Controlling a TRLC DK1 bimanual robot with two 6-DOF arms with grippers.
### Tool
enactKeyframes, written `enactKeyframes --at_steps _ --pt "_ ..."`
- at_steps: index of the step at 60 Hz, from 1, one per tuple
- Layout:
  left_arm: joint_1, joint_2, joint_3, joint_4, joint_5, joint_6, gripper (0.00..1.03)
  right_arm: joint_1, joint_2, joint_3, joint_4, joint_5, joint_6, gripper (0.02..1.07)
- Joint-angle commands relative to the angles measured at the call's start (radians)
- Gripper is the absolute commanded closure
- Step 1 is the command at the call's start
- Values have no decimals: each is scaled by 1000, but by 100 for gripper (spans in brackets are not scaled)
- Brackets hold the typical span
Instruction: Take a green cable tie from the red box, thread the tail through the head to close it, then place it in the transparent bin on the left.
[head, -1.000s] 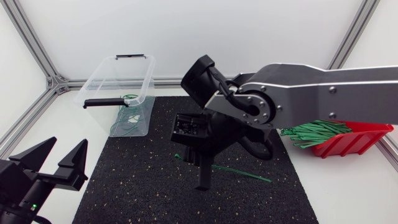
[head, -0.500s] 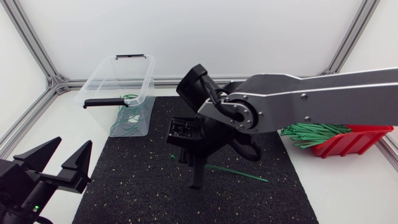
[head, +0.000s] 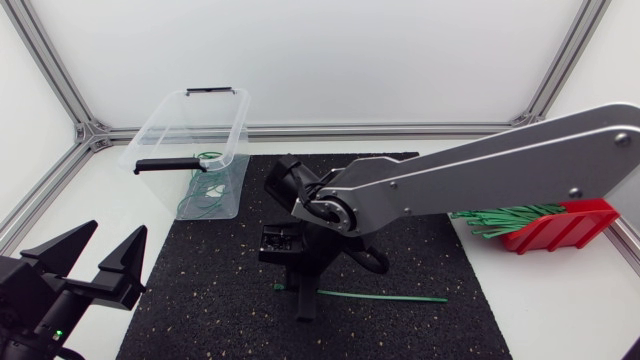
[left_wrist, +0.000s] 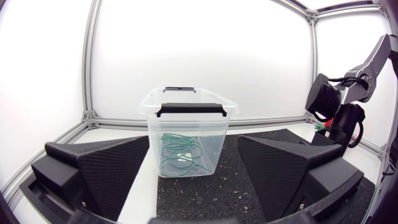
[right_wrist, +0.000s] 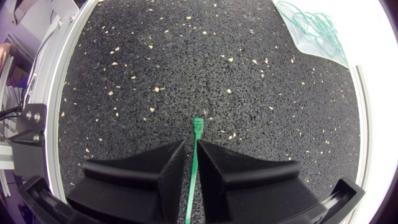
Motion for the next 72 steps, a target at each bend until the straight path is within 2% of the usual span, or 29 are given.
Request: enactKeyframes --at_steps 1,4,11,39,47,51,72 --pt "-7 1 -36 -33 -6 -14 4 6 18 16 0 -3 -29 74" --pt "-7 1 -36 -33 -6 -13 4 1 18 13 0 -3 -32 74" --pt "-7 2 -36 -33 -6 -14 4 -2 17 5 -3 -3 -34 65" --pt "-8 2 -36 -34 -9 -13 4 -6 -9 -107 49 65 -37 65" --pt "-8 4 -36 -34 -9 -13 4 -13 -16 -116 54 66 -37 66" --pt "-10 4 -36 -34 -9 -13 4 -16 -16 -117 58 66 -38 71" --pt "-10 4 -36 -36 -9 -13 4 -36 -29 -139 62 79 -50 71"
